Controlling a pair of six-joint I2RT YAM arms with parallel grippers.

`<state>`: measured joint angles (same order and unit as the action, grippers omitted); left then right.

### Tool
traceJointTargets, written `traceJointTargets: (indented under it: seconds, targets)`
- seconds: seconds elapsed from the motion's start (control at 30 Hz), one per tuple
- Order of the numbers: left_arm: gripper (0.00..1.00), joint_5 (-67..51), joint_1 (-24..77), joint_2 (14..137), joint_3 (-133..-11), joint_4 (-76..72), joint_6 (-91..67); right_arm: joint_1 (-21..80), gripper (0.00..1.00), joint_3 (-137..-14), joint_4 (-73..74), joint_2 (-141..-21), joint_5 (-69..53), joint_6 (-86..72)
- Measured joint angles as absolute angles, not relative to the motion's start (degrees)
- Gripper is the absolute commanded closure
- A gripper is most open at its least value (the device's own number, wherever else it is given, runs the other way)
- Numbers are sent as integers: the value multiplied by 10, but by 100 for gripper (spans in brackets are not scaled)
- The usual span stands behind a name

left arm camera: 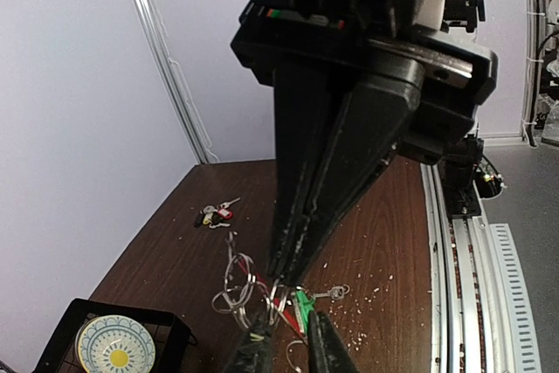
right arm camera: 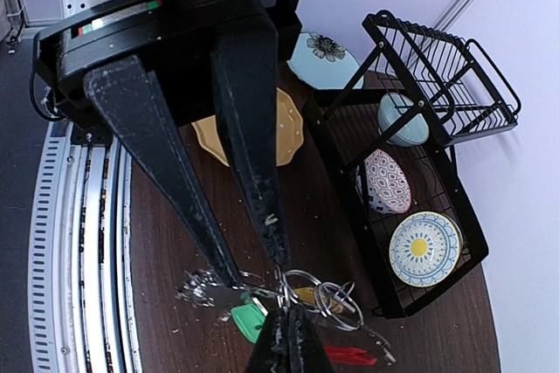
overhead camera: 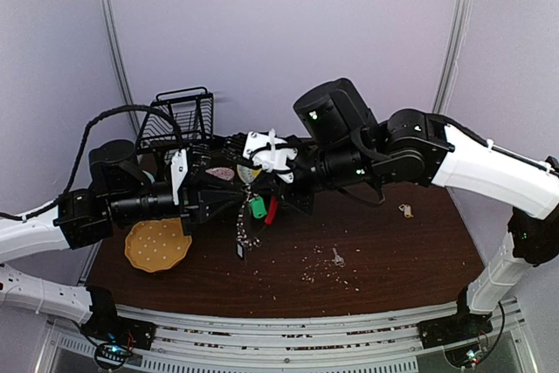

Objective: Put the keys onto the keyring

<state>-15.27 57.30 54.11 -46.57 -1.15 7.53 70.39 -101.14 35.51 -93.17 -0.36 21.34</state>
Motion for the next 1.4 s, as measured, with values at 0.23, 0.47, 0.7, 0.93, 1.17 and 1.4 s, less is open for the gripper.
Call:
traceJointTargets:
  seconds: [0.23,0.47,0.7,0.93,1.17,1.4]
  targets:
    - [78,-150,573,541,-466,-11,74,707,100,-1012,355,-932,-7,227]
    - [82,-148,573,541,-466,-13,74,710,100,-1011,354,-932,-22,237]
    - [97,-147,573,541,-465,-16,74,712,100,-1012,350,-932,-32,241]
    - [100,-148,573,540,-465,-17,78,711,96,-1010,342,-932,-28,241]
    - [100,-148,573,506,-413,-67,60,704,78,-899,240,-887,-43,216]
    - [100,-157,573,478,-375,-141,31,693,66,-768,95,-842,-98,157]
